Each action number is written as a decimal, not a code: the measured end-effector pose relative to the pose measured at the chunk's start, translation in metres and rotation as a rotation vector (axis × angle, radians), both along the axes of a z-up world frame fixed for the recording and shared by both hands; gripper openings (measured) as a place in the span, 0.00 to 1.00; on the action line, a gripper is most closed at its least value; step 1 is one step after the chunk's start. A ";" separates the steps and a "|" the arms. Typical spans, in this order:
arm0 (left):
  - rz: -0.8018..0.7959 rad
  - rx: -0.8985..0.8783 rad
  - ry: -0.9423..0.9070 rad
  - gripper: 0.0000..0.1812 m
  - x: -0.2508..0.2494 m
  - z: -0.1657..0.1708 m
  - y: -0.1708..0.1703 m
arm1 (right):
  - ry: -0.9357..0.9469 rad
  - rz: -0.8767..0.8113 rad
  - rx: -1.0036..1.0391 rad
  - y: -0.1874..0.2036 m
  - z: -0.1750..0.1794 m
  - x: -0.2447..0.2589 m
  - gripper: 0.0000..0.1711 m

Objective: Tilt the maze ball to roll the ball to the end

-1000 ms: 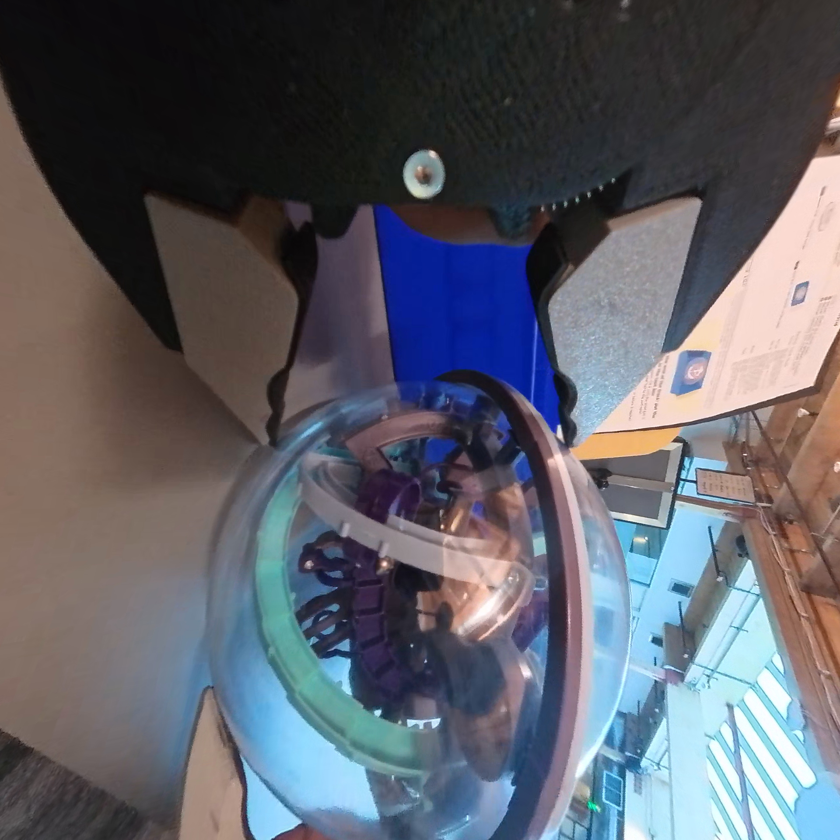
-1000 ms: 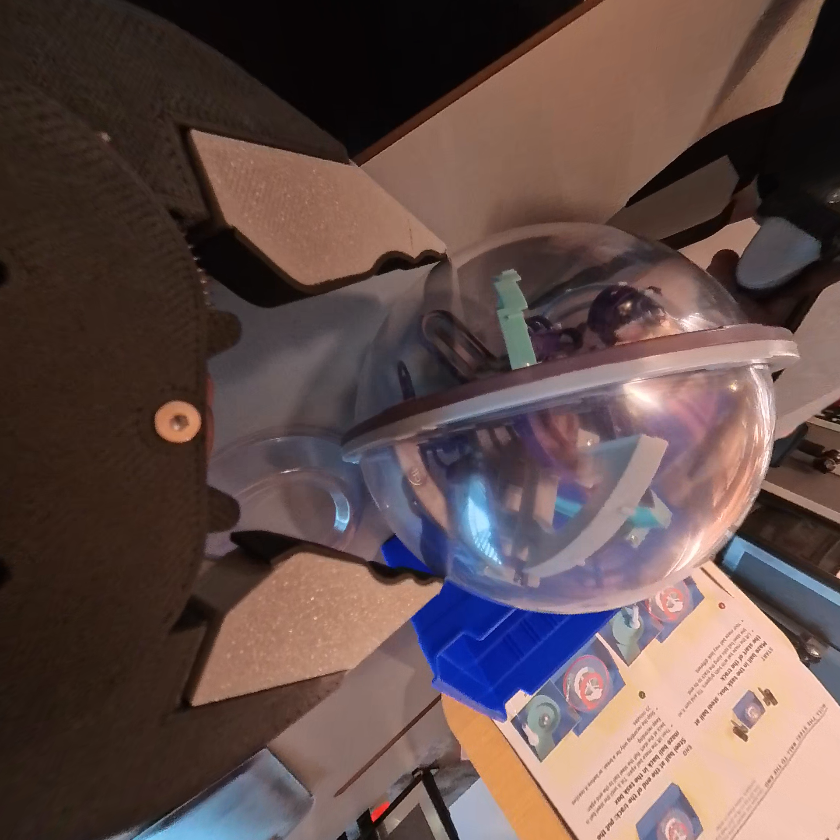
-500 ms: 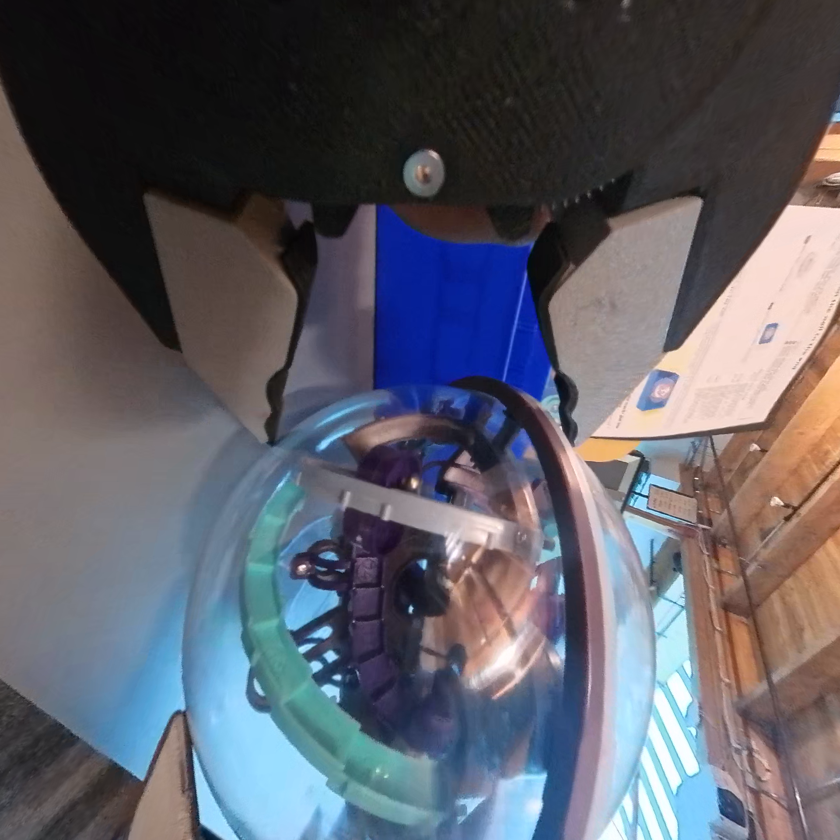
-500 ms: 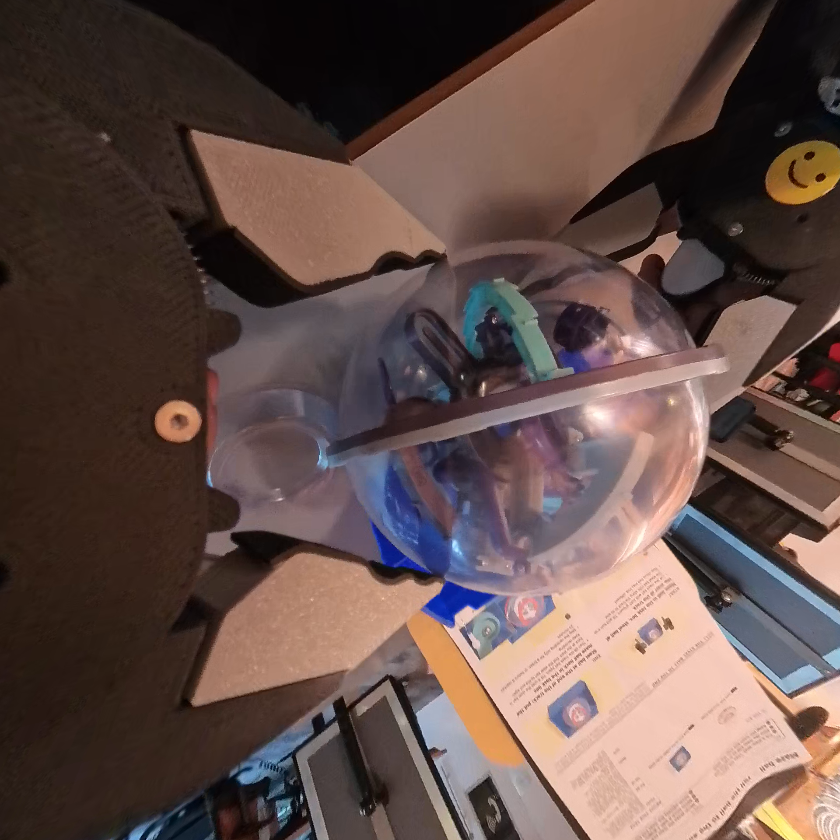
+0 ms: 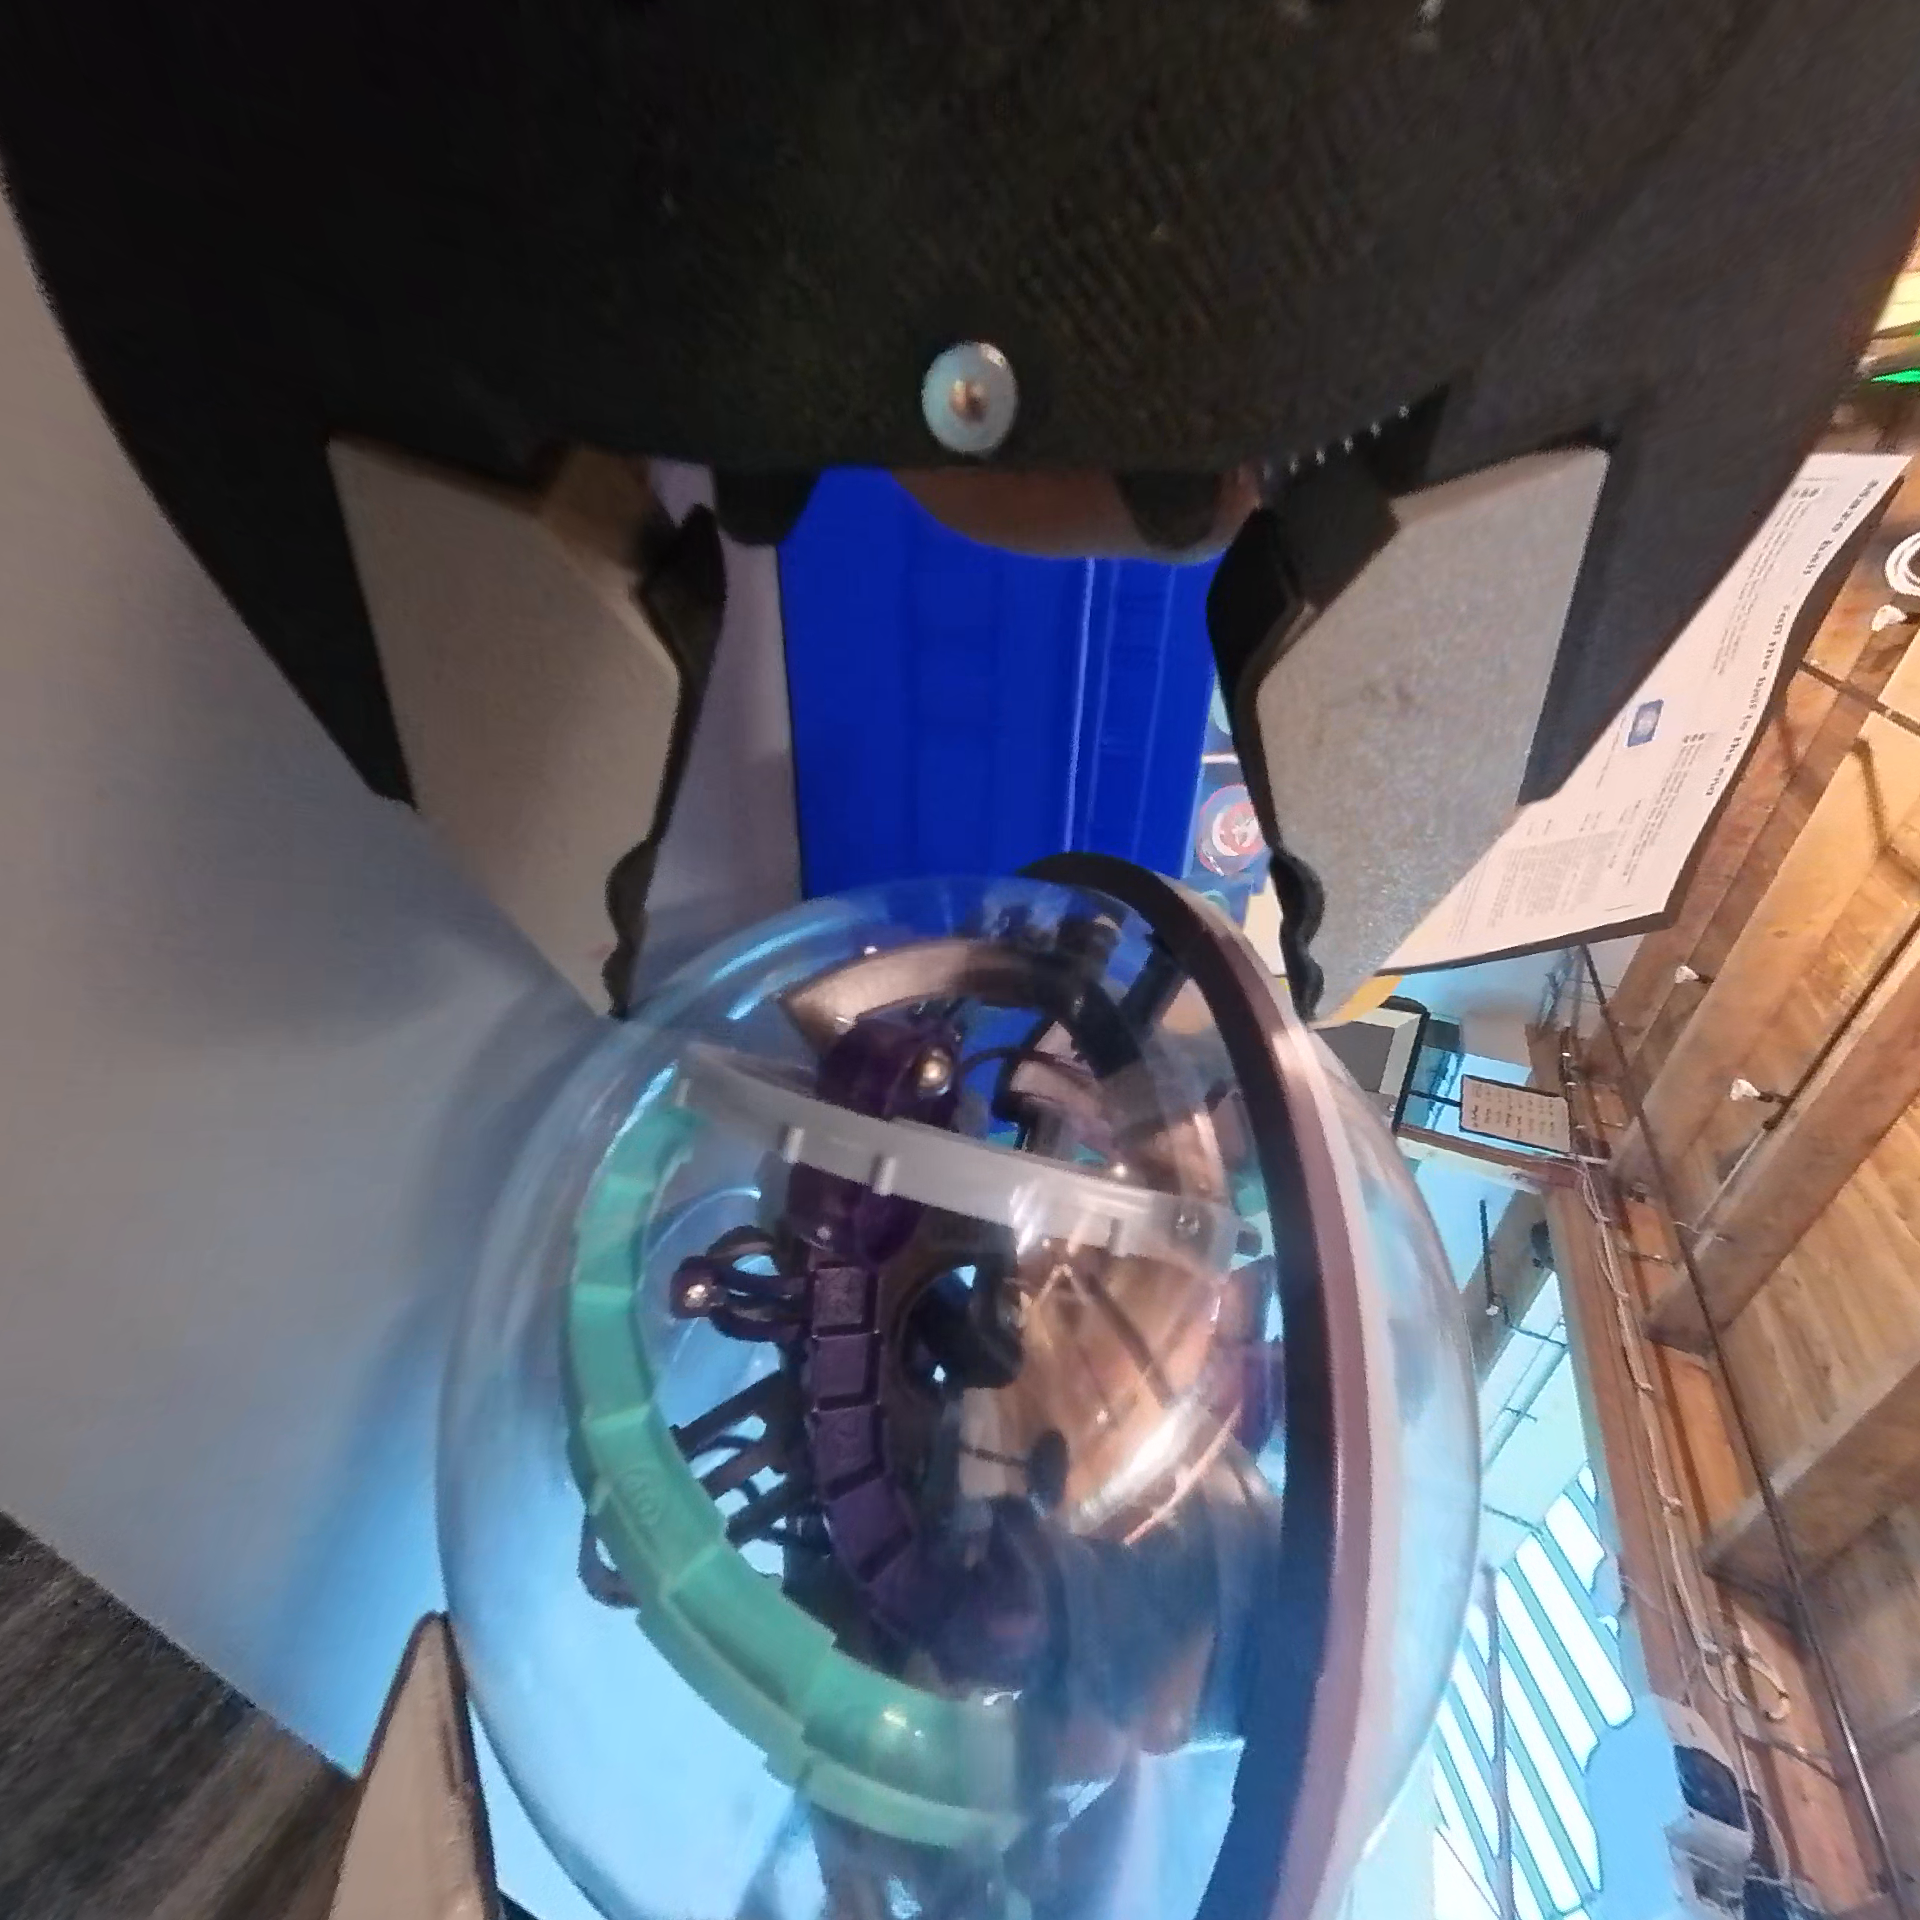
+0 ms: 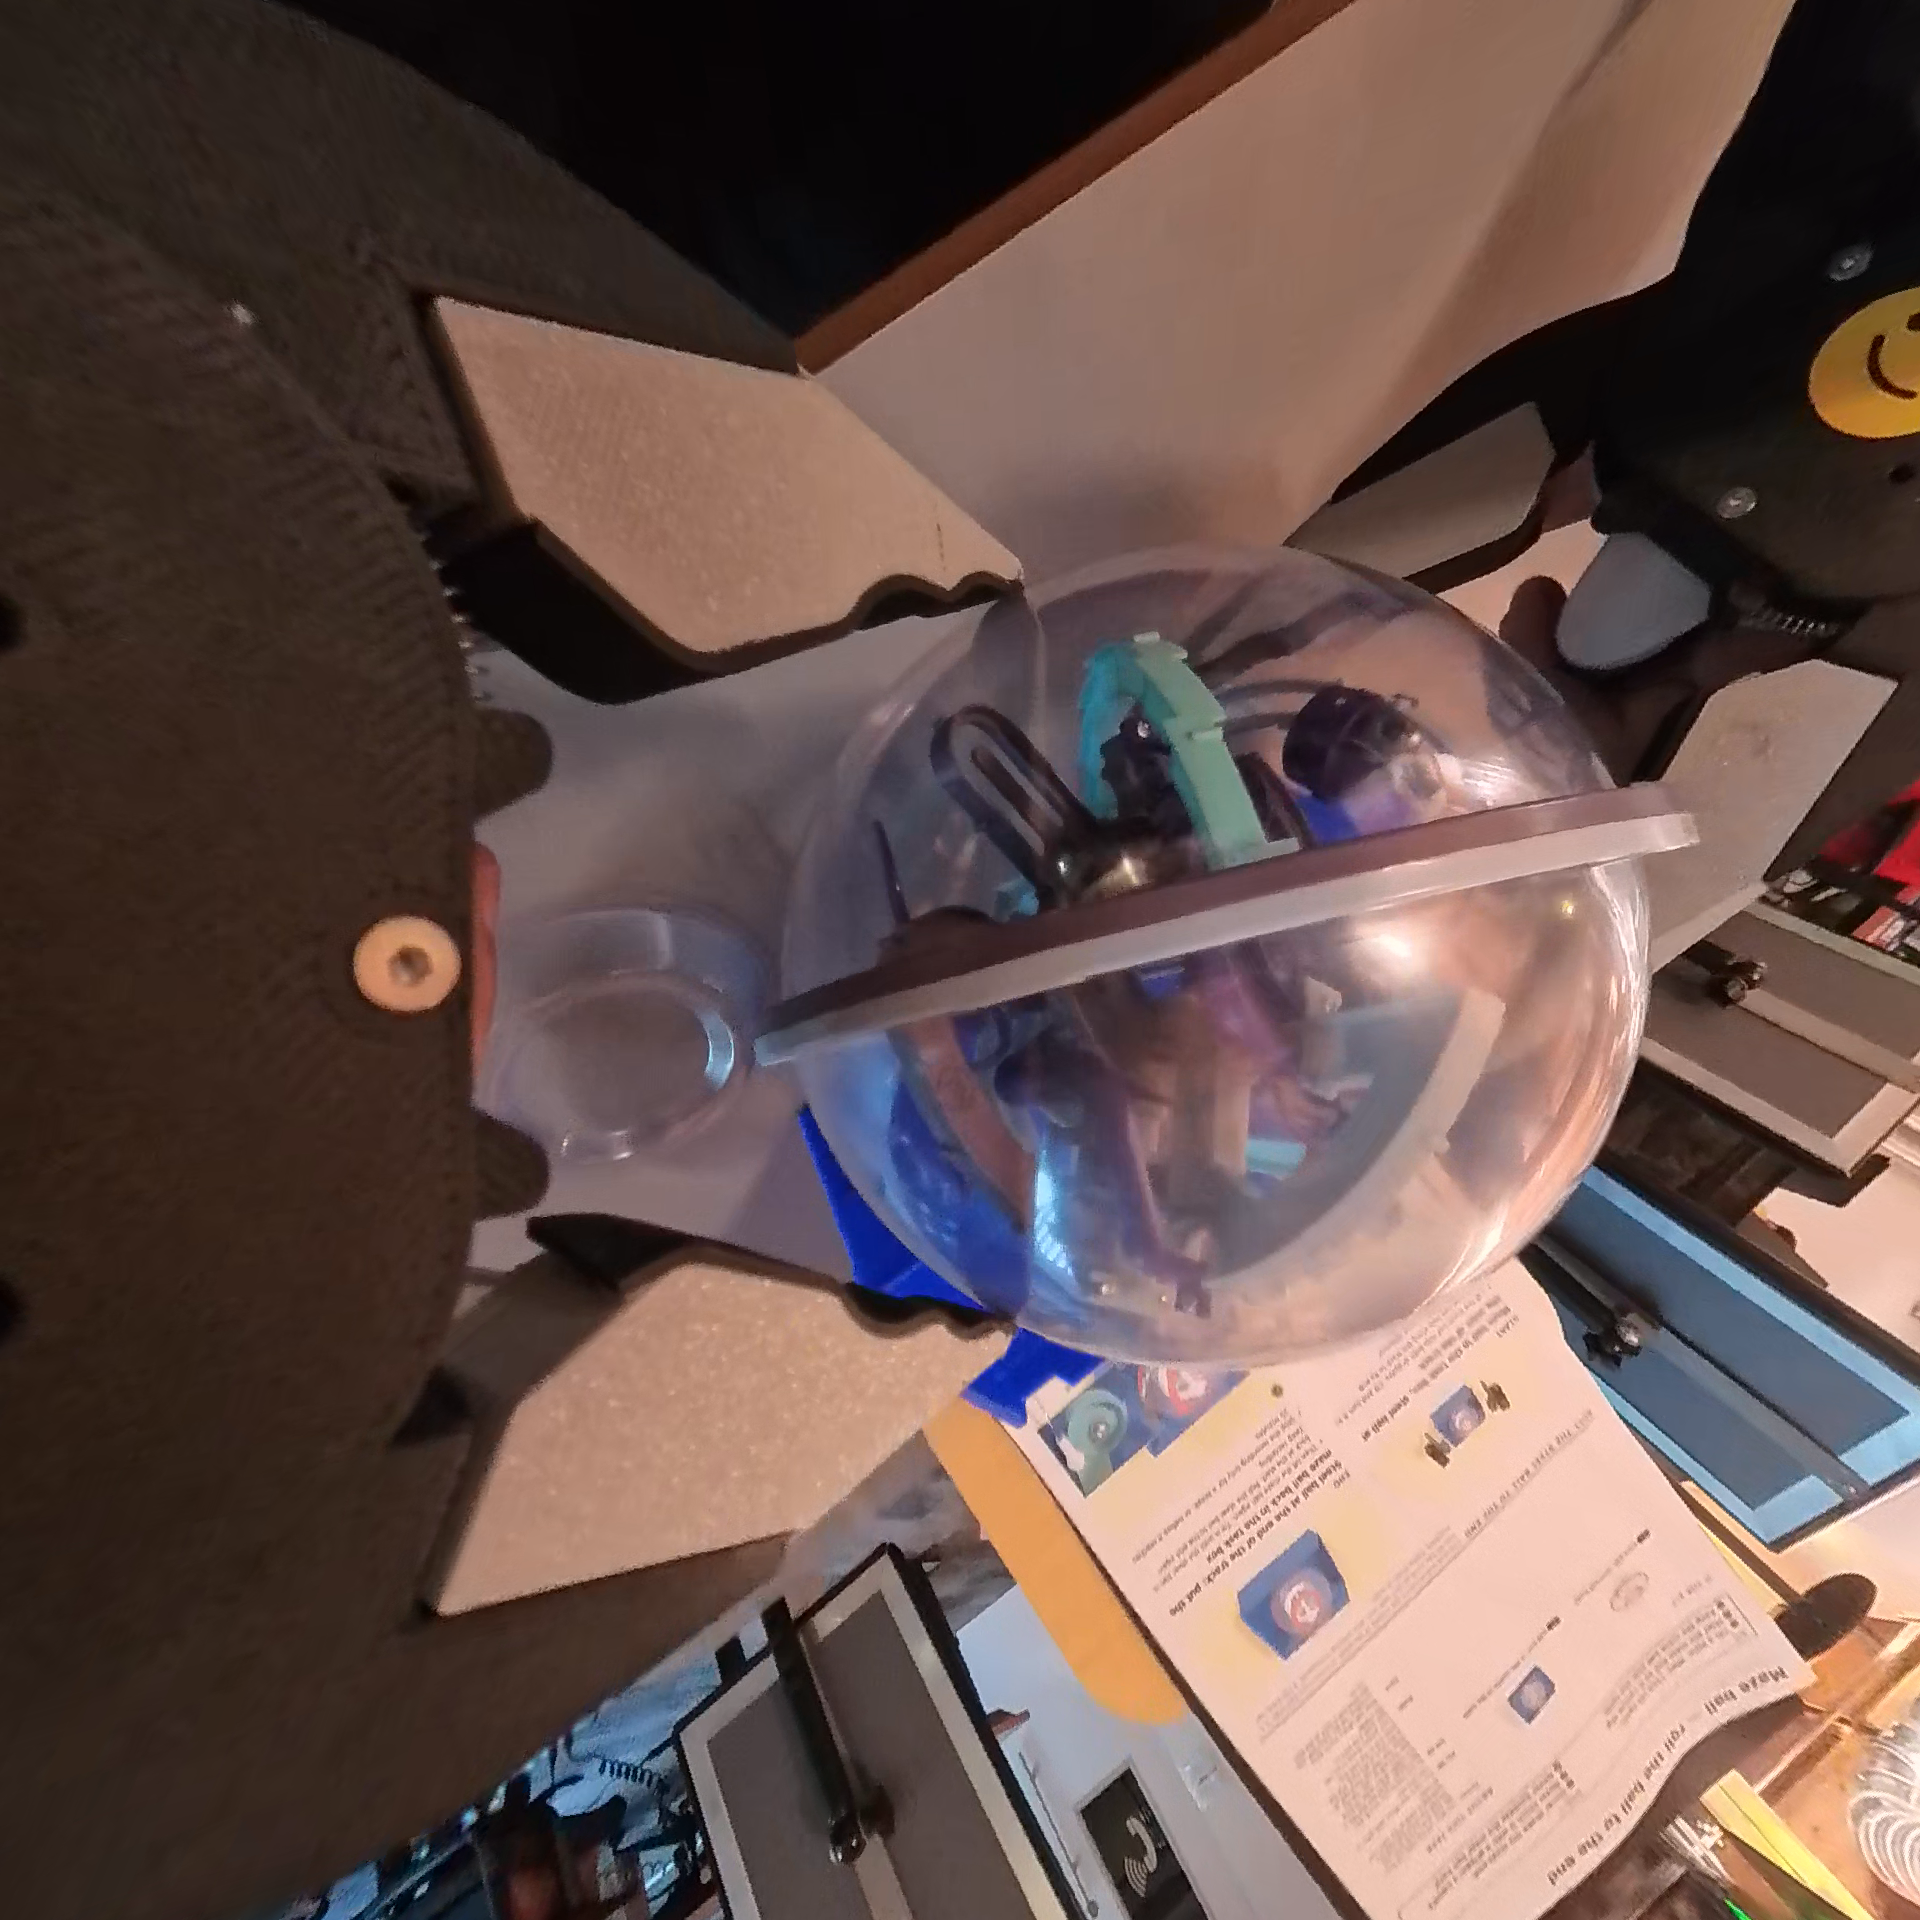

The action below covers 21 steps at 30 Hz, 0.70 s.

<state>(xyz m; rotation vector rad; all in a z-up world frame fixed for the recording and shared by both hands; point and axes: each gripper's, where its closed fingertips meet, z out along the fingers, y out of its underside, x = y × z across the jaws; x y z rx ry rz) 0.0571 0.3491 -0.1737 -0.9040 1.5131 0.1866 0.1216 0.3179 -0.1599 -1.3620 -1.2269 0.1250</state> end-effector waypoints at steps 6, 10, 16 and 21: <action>0.004 -0.126 0.014 0.67 -0.004 -0.016 -0.005 | 0.031 0.009 -0.106 -0.005 -0.010 -0.005 0.74; -0.015 -0.235 0.012 0.67 -0.004 -0.026 -0.014 | 0.048 0.006 -0.205 -0.012 -0.016 -0.007 0.73; -0.028 -0.278 -0.017 0.67 0.001 -0.030 -0.016 | 0.015 -0.020 -0.251 -0.015 -0.016 -0.005 0.74; -0.036 -0.322 0.026 0.68 -0.001 -0.034 -0.021 | 0.077 -0.007 -0.307 -0.017 -0.022 -0.006 0.74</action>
